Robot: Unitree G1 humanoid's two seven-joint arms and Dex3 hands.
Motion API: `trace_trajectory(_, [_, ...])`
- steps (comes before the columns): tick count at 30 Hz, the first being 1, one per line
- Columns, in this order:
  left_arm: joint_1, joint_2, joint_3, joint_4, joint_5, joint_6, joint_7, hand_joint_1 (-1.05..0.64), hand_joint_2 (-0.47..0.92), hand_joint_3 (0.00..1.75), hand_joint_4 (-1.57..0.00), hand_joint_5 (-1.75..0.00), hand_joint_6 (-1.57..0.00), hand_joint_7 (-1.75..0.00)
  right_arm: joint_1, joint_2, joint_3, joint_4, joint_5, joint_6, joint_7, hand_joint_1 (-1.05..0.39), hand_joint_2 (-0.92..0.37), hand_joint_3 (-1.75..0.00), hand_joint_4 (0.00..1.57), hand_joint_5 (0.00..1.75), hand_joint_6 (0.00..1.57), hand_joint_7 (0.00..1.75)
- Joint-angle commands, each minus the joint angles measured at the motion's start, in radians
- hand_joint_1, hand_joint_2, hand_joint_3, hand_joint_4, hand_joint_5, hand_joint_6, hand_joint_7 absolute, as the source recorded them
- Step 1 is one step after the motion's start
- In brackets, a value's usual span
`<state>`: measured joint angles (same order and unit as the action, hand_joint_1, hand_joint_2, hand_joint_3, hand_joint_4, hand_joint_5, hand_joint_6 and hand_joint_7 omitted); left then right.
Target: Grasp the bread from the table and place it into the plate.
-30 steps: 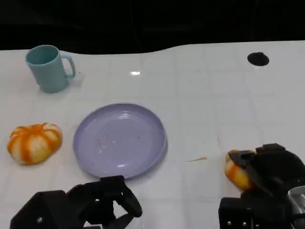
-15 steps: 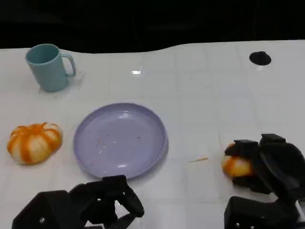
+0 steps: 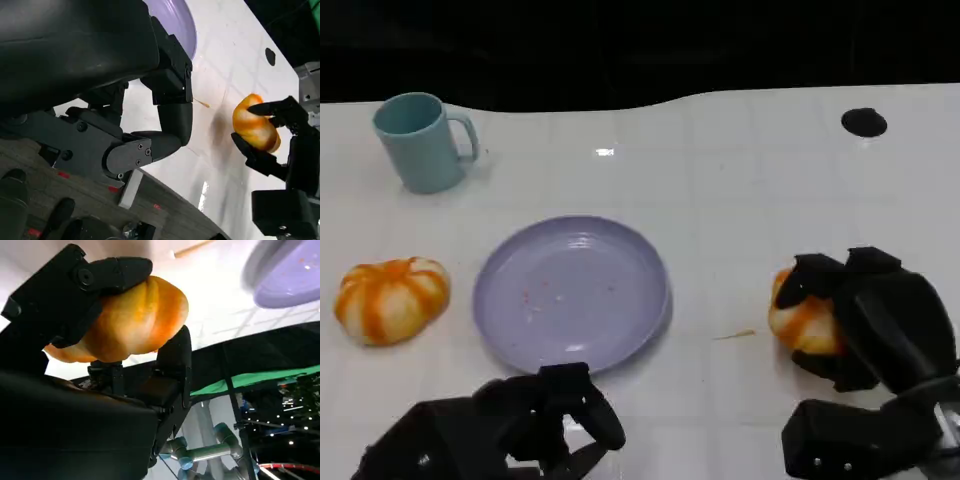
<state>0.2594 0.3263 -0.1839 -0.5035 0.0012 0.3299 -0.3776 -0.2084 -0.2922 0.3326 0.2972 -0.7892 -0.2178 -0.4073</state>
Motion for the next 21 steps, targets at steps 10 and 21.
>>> trace_trajectory(10, [0.016, -0.003, -0.009, -0.017, 0.013, 0.000, 0.010, -0.33, 0.85, 0.65, -0.64, -1.75, -0.58, -1.47, -0.073, 0.115, 0.036, -0.081, 0.102, 0.004, 0.181, -0.10, -0.35, -1.11, 0.93, 1.75, 0.67, 1.74])
trace_trajectory(21, [0.038, -0.012, -0.027, -0.051, 0.021, 0.008, 0.012, -0.34, 0.85, 0.65, -0.64, -1.75, -0.59, -1.46, -0.223, 0.258, 0.088, 0.085, 0.137, -0.010, 0.202, -0.11, -0.38, -1.18, 0.92, 1.75, 0.67, 1.75])
